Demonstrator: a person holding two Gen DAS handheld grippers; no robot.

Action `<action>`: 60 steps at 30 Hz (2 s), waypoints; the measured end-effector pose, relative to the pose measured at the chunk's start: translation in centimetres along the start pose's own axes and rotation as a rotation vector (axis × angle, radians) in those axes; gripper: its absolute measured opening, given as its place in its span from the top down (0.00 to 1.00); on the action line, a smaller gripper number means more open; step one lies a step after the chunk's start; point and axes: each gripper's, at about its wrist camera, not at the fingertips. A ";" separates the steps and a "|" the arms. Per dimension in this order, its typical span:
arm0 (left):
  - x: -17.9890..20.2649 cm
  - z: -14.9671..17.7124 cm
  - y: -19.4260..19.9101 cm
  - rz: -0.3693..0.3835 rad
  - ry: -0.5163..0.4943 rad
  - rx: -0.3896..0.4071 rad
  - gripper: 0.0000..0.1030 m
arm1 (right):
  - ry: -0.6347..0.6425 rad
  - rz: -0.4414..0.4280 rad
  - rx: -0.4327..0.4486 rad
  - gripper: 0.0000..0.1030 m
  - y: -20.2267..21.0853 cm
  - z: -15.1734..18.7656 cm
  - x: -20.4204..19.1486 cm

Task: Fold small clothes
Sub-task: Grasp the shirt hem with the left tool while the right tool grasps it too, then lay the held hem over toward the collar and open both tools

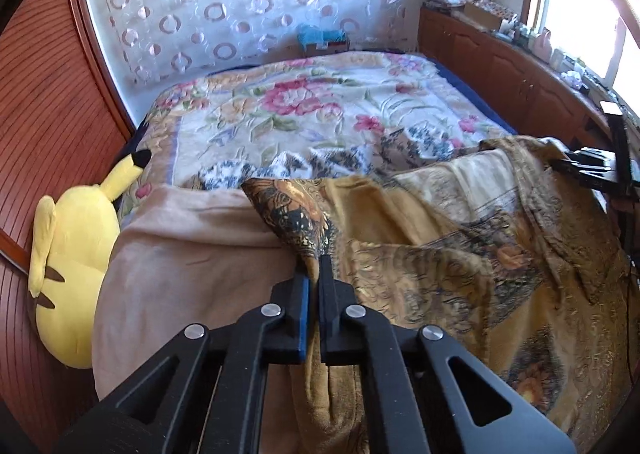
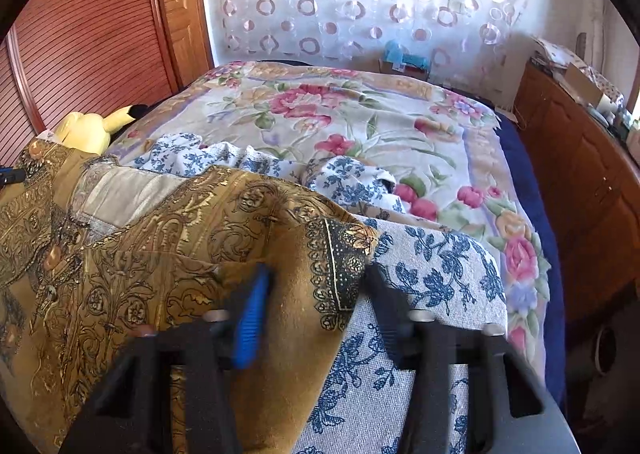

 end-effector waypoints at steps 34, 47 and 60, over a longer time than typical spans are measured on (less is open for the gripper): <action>4.3 24.1 22.7 0.068 0.090 0.322 0.96 | -0.012 -0.083 0.253 0.96 28.6 22.2 -7.5; 4.8 29.2 24.2 0.053 0.120 0.230 0.96 | -0.071 -0.160 0.173 0.96 31.1 28.0 -8.2; 5.1 29.5 25.3 0.011 0.049 0.251 0.64 | -0.045 -0.136 0.055 0.96 30.1 28.2 -9.6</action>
Point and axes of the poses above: each gripper's, at about its wrist camera, not at the fingertips, and y roughly against the way its jaws point, x to its right, z to its underside, and after that the axes turned 1 degree about x, right-handed
